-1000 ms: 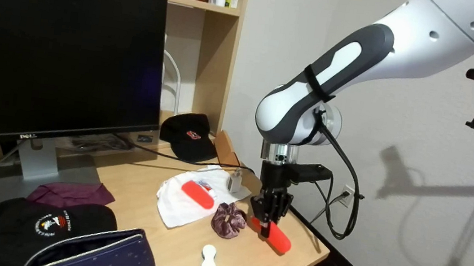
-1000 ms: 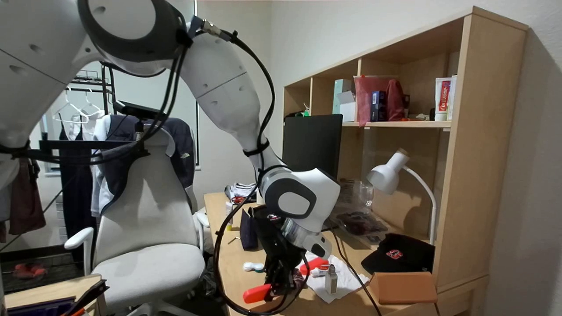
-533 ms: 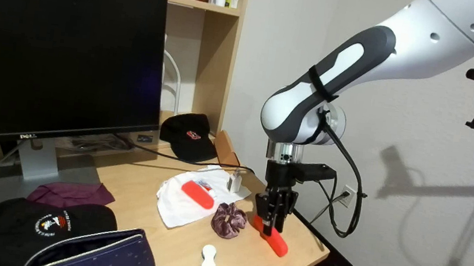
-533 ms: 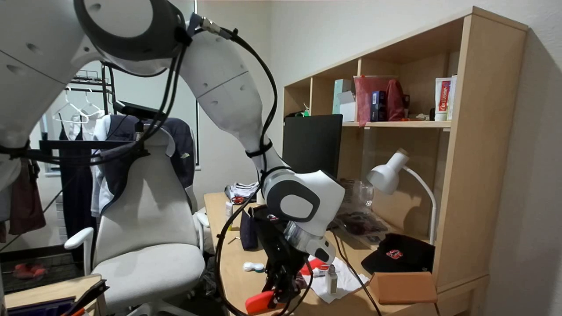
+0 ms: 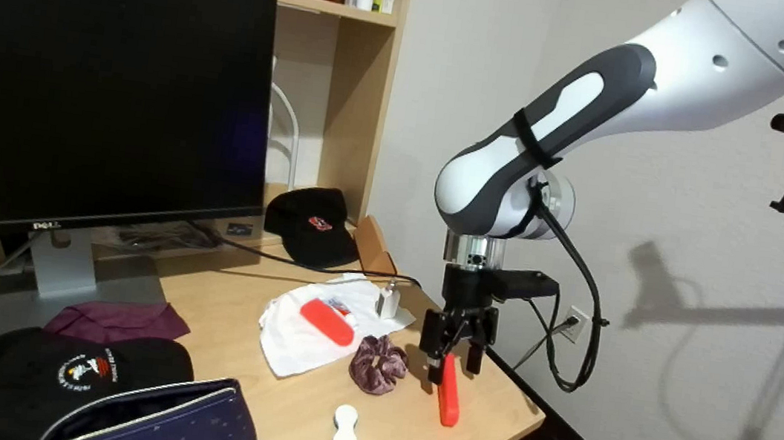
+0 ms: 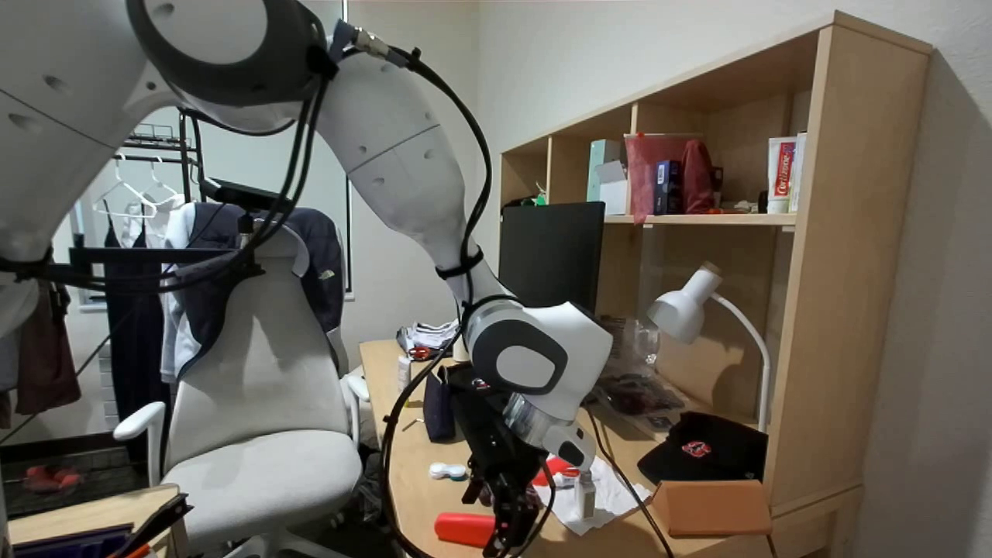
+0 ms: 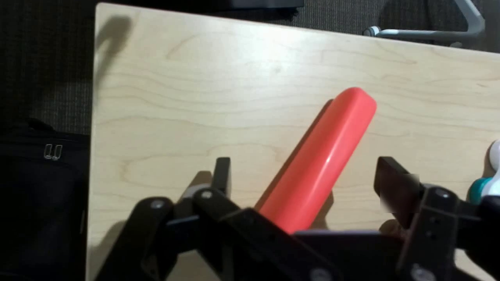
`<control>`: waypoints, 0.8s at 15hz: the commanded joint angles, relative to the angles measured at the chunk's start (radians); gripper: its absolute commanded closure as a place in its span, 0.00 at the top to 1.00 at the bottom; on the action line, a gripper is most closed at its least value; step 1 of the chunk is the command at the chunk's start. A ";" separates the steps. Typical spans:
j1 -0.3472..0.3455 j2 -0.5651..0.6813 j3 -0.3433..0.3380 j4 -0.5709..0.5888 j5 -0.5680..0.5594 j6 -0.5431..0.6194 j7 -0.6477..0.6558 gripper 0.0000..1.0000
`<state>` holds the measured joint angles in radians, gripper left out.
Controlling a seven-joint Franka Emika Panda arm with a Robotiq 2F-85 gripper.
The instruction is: Move the orange case forward
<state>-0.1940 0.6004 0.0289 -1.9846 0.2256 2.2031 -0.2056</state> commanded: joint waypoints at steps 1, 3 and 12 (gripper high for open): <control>0.001 -0.012 0.000 -0.010 0.017 -0.005 -0.005 1.00; 0.002 -0.005 0.002 0.002 0.012 -0.015 -0.011 0.75; 0.011 0.024 0.005 0.043 0.002 -0.049 -0.024 0.20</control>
<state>-0.1812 0.6119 0.0336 -1.9635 0.2251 2.1780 -0.2055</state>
